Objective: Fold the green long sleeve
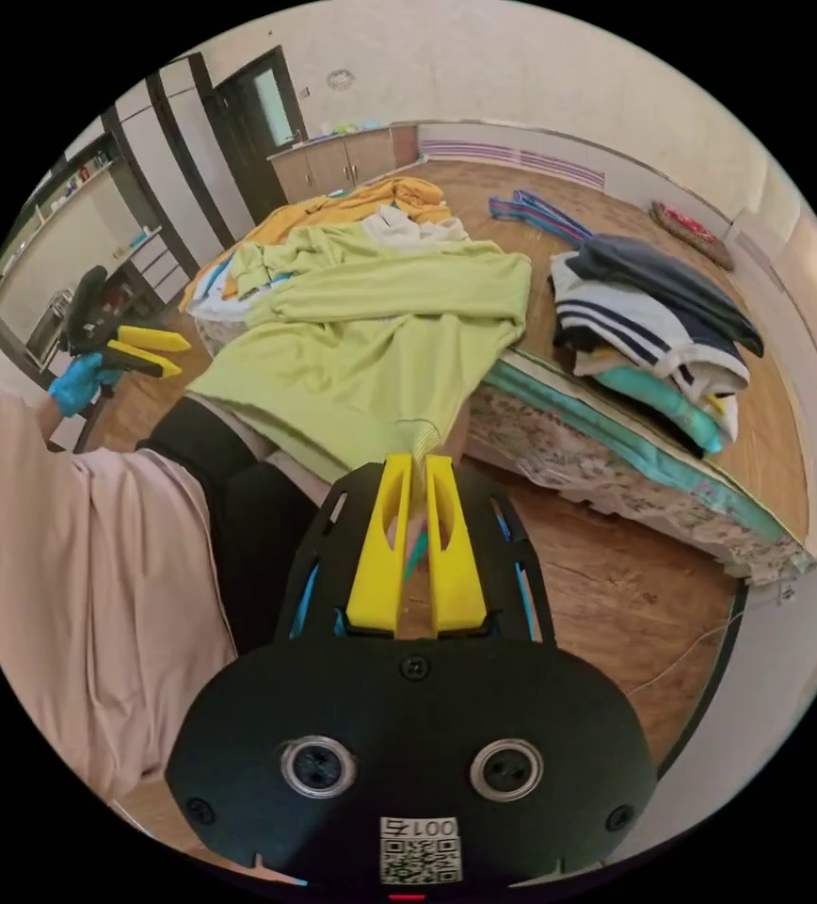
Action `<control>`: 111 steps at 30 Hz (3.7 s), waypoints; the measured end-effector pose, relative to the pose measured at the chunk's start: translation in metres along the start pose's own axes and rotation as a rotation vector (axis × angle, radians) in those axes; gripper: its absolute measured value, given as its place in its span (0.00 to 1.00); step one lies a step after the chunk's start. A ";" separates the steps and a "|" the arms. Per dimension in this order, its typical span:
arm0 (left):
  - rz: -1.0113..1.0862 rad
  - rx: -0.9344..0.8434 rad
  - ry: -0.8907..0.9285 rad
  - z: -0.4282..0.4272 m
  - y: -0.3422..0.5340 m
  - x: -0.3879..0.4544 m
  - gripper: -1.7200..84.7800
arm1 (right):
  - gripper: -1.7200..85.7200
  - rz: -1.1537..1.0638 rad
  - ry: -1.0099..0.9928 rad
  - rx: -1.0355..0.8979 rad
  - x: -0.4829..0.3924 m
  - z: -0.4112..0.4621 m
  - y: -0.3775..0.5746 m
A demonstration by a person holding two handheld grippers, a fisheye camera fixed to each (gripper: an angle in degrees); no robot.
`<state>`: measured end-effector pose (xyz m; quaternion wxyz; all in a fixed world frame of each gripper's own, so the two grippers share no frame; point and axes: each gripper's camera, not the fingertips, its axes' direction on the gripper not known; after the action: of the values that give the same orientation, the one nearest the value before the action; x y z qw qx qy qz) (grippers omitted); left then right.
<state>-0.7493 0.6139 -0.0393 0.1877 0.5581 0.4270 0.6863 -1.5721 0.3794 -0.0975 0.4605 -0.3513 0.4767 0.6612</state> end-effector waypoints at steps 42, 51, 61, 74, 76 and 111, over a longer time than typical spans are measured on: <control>-0.062 0.012 -0.056 0.037 0.116 -0.031 0.07 | 0.16 0.252 -0.426 0.063 0.066 0.004 0.068; 0.023 0.027 -0.053 0.038 0.109 -0.046 0.03 | 0.06 0.313 -0.517 0.117 0.074 0.013 0.072; -0.042 0.123 0.076 -0.020 0.114 -0.082 0.00 | 0.03 0.158 -0.295 0.167 0.050 -0.042 0.034; 0.176 -0.118 0.027 -0.035 0.105 -0.035 0.00 | 0.04 0.132 -0.211 -0.029 0.008 -0.006 0.023; 0.208 -0.058 0.013 -0.065 0.096 -0.033 0.00 | 0.04 0.014 -0.163 0.001 -0.007 -0.030 0.005; -0.595 0.247 -0.456 0.001 0.128 -0.103 0.02 | 0.11 -0.312 -0.038 0.373 -0.193 0.089 -0.239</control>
<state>-0.6884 0.4663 0.0004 0.3999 0.5665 0.5969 0.4037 -1.2851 0.4406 0.0303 0.6228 -0.3172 0.5219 0.4890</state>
